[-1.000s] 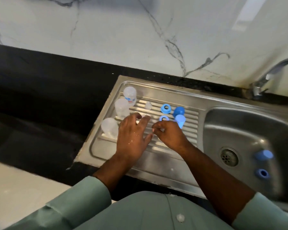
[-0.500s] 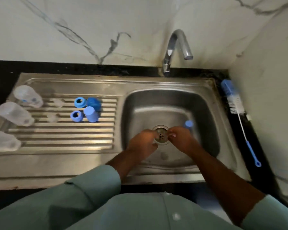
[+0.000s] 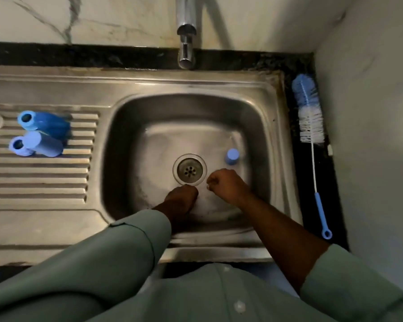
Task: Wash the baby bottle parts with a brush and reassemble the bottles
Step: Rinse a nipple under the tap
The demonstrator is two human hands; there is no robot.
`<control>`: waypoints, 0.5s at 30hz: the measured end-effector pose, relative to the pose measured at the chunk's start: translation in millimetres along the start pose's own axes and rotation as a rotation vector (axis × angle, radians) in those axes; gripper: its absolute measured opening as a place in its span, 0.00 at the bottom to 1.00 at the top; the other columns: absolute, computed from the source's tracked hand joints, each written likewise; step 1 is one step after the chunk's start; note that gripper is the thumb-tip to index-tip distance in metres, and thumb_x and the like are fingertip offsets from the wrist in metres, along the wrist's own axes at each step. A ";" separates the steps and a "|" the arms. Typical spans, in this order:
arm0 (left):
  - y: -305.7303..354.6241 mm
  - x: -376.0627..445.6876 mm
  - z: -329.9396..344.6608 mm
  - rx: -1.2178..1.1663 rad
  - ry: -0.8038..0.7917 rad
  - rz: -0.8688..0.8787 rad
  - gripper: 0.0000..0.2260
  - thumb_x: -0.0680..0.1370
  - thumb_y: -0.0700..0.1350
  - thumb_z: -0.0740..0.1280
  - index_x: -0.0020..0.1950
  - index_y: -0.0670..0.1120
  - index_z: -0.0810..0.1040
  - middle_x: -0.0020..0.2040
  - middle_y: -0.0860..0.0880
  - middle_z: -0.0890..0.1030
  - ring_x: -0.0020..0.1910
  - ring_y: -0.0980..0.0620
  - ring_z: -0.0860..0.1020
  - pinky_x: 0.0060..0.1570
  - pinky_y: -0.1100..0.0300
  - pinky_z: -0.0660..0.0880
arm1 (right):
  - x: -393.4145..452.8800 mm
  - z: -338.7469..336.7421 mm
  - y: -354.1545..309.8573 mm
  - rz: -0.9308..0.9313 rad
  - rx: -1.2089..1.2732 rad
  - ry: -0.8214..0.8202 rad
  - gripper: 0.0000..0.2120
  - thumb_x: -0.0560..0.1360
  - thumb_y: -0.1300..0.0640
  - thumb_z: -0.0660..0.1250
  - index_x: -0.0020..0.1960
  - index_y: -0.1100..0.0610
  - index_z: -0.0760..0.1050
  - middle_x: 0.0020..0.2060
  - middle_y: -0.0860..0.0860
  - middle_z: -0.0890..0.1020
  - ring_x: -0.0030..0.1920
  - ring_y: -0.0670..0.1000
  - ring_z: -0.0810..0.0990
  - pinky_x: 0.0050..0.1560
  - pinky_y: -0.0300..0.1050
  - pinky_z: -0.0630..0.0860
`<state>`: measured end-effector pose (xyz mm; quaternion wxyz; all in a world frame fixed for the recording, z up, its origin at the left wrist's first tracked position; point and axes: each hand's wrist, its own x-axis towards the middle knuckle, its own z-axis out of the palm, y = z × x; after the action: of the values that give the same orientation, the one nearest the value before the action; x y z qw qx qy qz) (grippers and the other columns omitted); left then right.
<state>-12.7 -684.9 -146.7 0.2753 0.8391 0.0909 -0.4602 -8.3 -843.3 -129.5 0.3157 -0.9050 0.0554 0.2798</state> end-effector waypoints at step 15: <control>100.8 16.5 -113.4 -1.682 -0.055 0.155 0.15 0.85 0.50 0.55 0.49 0.41 0.75 0.33 0.47 0.77 0.31 0.51 0.80 0.35 0.58 0.80 | 113.5 -155.8 -133.1 -0.583 -0.092 0.591 0.18 0.76 0.64 0.64 0.65 0.64 0.73 0.66 0.61 0.72 0.67 0.61 0.70 0.68 0.56 0.67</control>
<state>119.4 -708.6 -74.0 0.8412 0.3470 0.3388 -0.2392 197.0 -822.7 -18.7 0.3116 -0.9372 -0.1275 -0.0911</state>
